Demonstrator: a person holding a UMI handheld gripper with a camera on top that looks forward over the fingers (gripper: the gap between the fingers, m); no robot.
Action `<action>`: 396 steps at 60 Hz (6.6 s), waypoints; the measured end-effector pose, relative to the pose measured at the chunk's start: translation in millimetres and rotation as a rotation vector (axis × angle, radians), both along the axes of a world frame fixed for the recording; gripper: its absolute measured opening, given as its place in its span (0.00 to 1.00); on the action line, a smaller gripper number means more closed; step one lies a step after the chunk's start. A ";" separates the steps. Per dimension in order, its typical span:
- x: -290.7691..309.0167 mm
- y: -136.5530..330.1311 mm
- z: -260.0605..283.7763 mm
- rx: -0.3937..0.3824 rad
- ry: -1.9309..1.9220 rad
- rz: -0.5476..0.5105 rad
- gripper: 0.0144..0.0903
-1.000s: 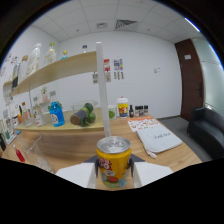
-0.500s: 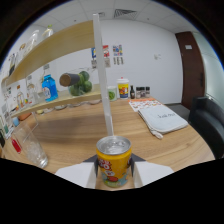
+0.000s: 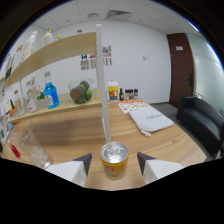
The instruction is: Make me a cup of Vodka Sunrise.
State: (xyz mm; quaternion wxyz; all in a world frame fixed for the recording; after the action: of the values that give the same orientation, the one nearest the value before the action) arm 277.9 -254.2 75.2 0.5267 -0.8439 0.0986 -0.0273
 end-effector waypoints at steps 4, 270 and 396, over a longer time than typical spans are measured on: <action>-14.2 -11.5 24.5 0.033 0.015 -0.006 0.94; -252.5 -76.4 70.5 -0.032 -0.052 0.215 0.95; -155.7 54.9 95.7 0.057 -0.380 0.265 0.28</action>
State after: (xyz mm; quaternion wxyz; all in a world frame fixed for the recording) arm 122.3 -199.3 171.0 0.5585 -0.8139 -0.1130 -0.1134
